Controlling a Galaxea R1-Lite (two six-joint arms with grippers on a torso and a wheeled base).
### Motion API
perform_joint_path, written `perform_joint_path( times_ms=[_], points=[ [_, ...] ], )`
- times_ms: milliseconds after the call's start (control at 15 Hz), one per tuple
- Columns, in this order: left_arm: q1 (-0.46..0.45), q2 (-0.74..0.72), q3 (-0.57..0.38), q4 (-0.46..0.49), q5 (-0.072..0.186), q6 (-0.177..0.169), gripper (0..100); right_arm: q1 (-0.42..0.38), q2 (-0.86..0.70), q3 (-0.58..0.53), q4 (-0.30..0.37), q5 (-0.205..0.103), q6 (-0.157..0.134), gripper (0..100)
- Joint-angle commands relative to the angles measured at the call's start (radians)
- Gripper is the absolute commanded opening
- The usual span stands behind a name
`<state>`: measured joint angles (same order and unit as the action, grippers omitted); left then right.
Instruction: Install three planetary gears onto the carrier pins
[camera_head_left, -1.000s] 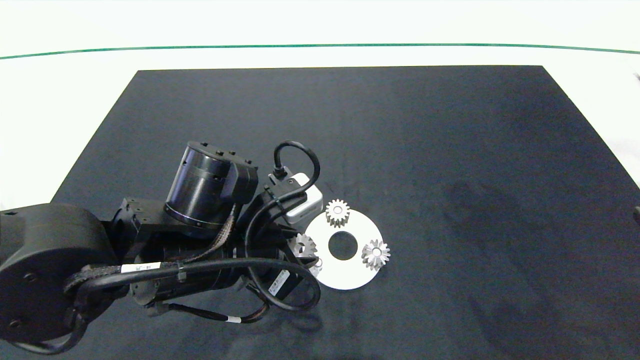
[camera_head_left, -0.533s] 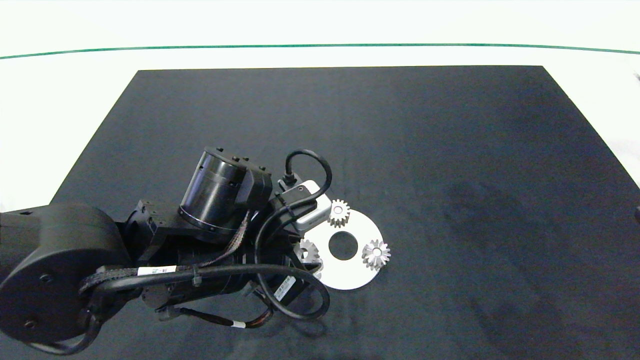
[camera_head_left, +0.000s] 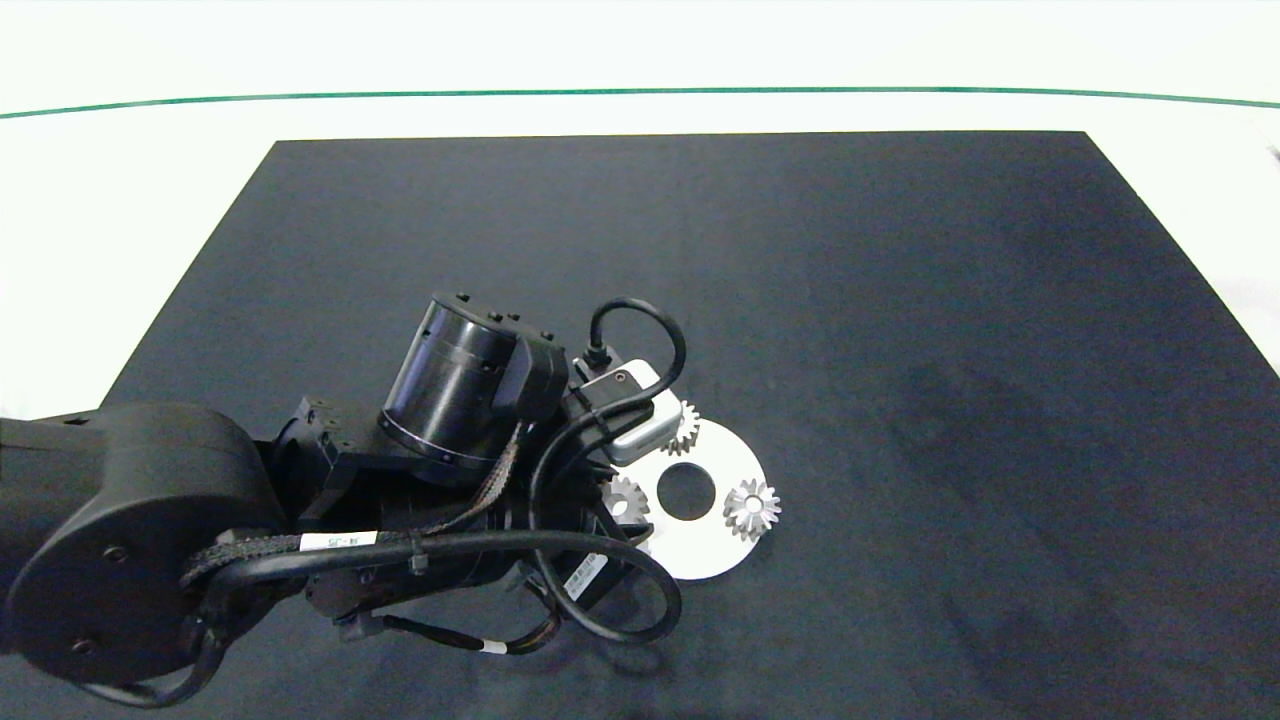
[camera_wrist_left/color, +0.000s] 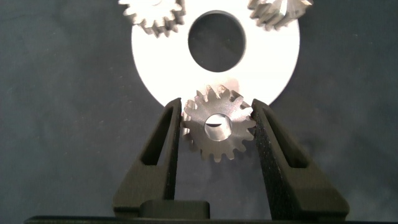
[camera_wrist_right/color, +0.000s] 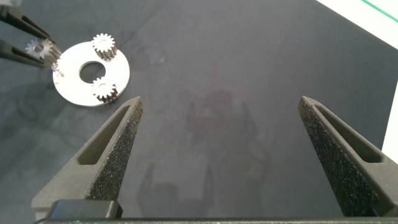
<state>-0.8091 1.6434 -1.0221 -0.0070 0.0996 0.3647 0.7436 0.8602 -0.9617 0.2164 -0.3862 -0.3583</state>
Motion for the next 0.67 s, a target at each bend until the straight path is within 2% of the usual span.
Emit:
perform_joint_path(
  times_ms=[67,667],
  points=[
    [-0.008,0.015,-0.004,0.013,0.002,0.002,19,0.000,-0.003,0.000,0.001,-0.002,-0.002,100],
    [-0.024,0.061,-0.038,0.012,0.005,0.002,19,0.000,-0.012,0.000,0.001,-0.002,-0.002,100]
  ],
)
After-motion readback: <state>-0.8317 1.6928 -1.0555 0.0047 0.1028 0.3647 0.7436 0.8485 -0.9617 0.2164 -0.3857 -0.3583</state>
